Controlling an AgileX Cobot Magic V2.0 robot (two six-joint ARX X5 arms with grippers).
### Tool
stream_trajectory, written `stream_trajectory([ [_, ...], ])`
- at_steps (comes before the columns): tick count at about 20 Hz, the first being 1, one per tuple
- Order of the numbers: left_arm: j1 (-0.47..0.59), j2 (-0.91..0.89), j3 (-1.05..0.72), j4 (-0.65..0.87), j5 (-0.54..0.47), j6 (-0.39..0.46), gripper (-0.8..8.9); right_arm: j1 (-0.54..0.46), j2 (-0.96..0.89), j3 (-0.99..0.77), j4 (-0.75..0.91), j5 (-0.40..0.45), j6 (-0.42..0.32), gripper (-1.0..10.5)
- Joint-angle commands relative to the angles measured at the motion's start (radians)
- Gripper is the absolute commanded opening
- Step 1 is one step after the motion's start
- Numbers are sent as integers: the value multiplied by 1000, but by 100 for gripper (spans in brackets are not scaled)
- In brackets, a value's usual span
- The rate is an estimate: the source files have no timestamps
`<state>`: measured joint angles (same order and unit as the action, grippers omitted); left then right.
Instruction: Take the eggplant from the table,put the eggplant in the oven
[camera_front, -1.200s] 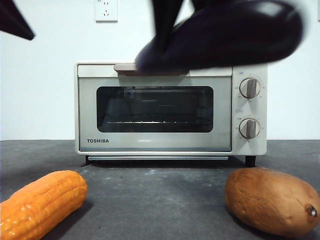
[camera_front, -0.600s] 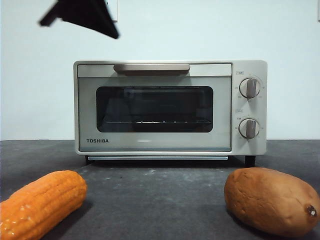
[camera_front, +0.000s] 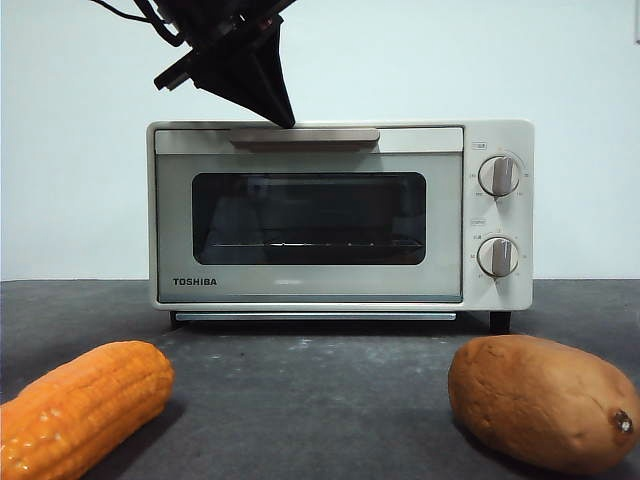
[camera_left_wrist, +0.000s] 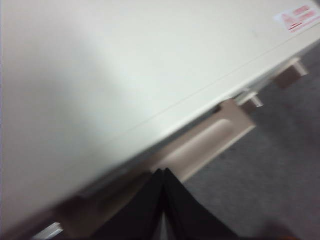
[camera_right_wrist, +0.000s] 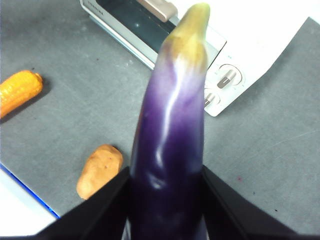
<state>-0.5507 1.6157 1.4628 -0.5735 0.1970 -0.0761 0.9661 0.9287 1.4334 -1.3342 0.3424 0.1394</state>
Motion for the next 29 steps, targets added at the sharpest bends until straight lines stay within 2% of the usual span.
stream_trajectory([
  [1, -11, 56, 18, -25, -44, 50, 6, 11, 2, 19, -36, 6, 18, 150],
  [9, -79, 64, 18, -254, -40, 65, 6, 11, -3, 19, -45, 6, 17, 150],
  [16, -221, 58, 18, -428, -40, 63, 6, 12, 2, -10, 26, -2, 14, 150],
  [21, -259, 10, 15, -423, -45, 48, 6, 12, 19, -21, 39, -4, -18, 149],
  [23, -254, -19, -1, -383, -76, 33, 6, 12, 20, -21, 68, -36, -50, 148],
  [26, -208, -87, -71, -295, -102, 5, 6, 12, 49, -21, 130, -132, -105, 148],
  [29, -141, -183, -200, -186, -102, -26, 6, 12, 103, -21, 185, -135, -156, 148],
])
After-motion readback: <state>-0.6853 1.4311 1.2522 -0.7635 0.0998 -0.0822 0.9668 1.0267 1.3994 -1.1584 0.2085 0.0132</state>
